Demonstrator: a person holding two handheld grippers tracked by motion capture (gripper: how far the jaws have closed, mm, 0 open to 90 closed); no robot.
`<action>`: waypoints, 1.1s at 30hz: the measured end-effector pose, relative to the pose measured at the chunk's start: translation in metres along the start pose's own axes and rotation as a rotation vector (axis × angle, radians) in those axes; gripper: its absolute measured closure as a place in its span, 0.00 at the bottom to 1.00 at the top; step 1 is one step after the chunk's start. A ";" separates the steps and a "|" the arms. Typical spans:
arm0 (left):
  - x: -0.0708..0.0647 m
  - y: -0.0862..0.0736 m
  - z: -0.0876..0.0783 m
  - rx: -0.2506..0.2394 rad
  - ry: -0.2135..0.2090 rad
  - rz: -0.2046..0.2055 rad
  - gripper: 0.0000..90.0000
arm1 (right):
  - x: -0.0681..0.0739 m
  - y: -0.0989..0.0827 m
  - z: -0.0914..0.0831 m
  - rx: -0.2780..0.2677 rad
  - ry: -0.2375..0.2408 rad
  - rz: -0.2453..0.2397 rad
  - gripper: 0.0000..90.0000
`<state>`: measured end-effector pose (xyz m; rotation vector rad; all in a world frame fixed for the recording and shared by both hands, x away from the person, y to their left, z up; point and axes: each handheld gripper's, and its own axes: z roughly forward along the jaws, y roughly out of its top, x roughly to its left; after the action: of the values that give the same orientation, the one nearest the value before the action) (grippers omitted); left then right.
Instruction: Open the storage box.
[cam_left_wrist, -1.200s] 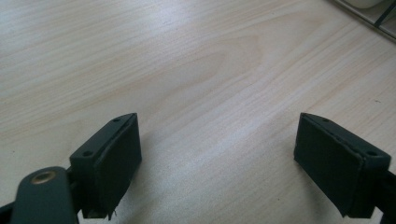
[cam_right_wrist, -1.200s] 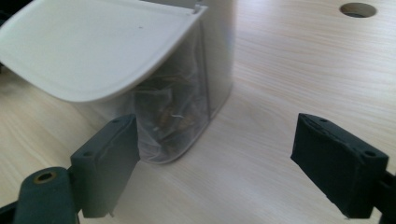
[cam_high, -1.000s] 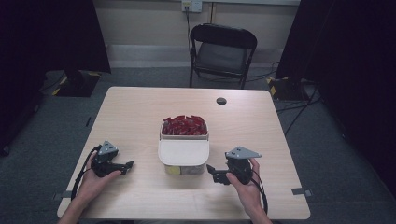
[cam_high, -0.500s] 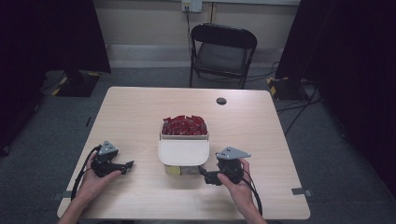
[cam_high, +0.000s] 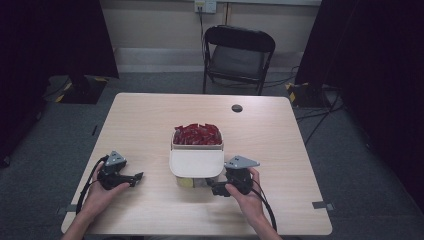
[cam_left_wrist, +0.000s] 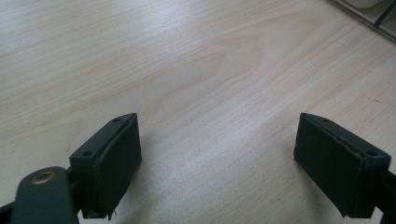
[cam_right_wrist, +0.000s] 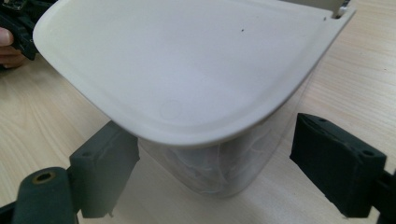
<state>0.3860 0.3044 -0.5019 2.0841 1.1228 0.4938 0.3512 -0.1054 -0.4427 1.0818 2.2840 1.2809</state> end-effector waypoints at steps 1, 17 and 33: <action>0.000 0.000 0.000 0.000 0.000 0.000 0.16 | 0.000 0.000 0.000 0.000 0.000 -0.001 0.16; 0.000 0.000 0.000 0.000 0.001 0.000 0.16 | -0.005 0.005 -0.006 -0.010 0.021 0.005 0.16; 0.000 0.000 0.000 -0.001 0.001 -0.001 0.16 | -0.010 0.016 -0.013 -0.038 0.024 0.004 0.16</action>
<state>0.3858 0.3043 -0.5019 2.0830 1.1235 0.4949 0.3579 -0.1155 -0.4237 1.0646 2.2665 1.3404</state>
